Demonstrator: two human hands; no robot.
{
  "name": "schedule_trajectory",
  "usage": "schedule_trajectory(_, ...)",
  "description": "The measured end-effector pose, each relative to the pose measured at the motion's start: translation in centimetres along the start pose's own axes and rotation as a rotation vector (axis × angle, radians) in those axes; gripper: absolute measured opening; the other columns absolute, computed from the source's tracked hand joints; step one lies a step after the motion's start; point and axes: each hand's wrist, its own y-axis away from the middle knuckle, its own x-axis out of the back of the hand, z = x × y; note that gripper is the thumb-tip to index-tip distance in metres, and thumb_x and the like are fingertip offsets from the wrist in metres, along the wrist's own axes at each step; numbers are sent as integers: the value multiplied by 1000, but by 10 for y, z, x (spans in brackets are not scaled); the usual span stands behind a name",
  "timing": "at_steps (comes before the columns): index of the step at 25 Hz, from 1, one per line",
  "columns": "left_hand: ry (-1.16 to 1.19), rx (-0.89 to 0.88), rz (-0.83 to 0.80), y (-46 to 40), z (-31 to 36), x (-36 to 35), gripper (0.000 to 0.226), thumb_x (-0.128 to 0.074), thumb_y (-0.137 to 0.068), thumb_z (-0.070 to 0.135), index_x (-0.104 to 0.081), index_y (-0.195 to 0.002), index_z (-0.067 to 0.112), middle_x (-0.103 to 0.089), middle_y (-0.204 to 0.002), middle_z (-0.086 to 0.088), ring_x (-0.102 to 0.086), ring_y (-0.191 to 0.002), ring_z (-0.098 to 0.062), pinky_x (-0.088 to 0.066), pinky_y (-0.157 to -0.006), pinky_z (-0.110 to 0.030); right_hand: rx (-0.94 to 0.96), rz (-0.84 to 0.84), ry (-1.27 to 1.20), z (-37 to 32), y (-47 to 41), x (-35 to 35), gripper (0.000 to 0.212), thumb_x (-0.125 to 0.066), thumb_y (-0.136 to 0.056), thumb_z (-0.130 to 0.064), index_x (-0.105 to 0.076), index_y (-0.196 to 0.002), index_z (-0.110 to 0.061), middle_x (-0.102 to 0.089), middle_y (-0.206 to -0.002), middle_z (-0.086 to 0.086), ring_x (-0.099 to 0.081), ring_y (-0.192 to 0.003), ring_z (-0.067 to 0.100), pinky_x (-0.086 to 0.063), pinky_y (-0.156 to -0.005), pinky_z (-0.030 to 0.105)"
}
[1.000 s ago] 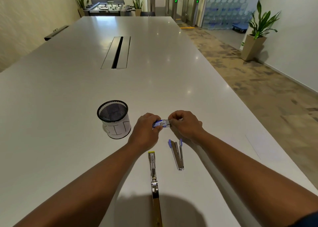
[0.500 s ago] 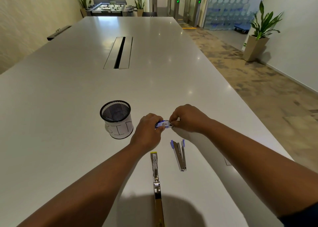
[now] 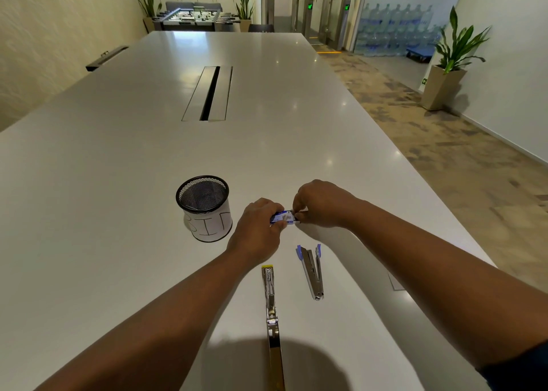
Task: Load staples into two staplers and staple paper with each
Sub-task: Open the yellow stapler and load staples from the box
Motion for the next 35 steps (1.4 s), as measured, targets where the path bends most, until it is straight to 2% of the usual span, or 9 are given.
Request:
schedule_trajectory(3,-2,-9,-2,0,-1,0,20,-67,-93,23,-70,-112,18,-62,-102,1,-55,-92,-16,-51,-79,-34,1,1,-24,3,-1,-1,29,-62,-91,-38,-79,-89,-14,-75,-85,7,-67,-78,24,-58,-72,44)
schedule_trajectory(7,-7,-6,-4,0,-1,0,20,-67,-93,24,-69,-112,19,-59,-101,5,-55,-92,-15,-52,-80,-34,10,117,-94,3,3,-9,25,-60,-90,-26,-75,-80,-9,-69,-78,12,-64,-73,30,-53,-66,44)
schedule_trajectory(10,2,-5,-2,0,1,0,21,-68,-92,22,-69,-113,18,-59,-101,5,-55,-93,-15,-51,-81,-34,-20,298,-247,4,12,-14,21,-60,-91,-21,-77,-84,-12,-70,-82,6,-61,-72,21,-49,-64,37)
schedule_trajectory(12,6,-4,-4,0,0,0,21,-68,-92,22,-69,-112,18,-58,-101,5,-55,-94,-16,-51,-82,-34,7,341,-325,3,21,-17,18,-62,-90,-24,-79,-86,-18,-71,-84,-2,-59,-72,14,-49,-63,34)
schedule_trajectory(21,5,-14,-5,1,0,1,20,-68,-92,22,-69,-112,19,-61,-103,3,-55,-96,-16,-50,-82,-34,117,261,-311,-3,34,-33,26,-54,-82,-36,-79,-80,-28,-66,-82,-8,-52,-74,15,-51,-67,43)
schedule_trajectory(26,19,-6,-9,1,0,1,23,-69,-91,21,-70,-114,17,-62,-104,1,-56,-96,-17,-51,-83,-35,143,77,-343,5,37,-21,17,-67,-83,-21,-82,-89,-28,-72,-90,-4,-64,-82,17,-52,-72,36)
schedule_trajectory(28,23,-6,-9,0,0,2,22,-69,-91,21,-70,-113,18,-61,-103,3,-56,-96,-17,-51,-83,-36,96,118,-380,8,36,-20,18,-67,-87,-17,-81,-95,-24,-72,-92,-6,-62,-81,12,-50,-73,31)
schedule_trajectory(31,33,10,-9,1,1,2,22,-67,-91,21,-70,-113,19,-60,-104,5,-55,-98,-16,-49,-85,-35,-152,344,-530,14,31,-26,14,-67,-90,-13,-77,-99,-16,-68,-83,-7,-56,-71,4,-42,-71,25)
schedule_trajectory(35,24,-1,0,0,0,1,23,-68,-91,21,-69,-114,18,-62,-105,3,-55,-97,-16,-50,-85,-36,-353,295,-747,7,25,-37,8,-69,-89,-17,-77,-87,-15,-72,-83,-5,-65,-81,15,-49,-72,29)
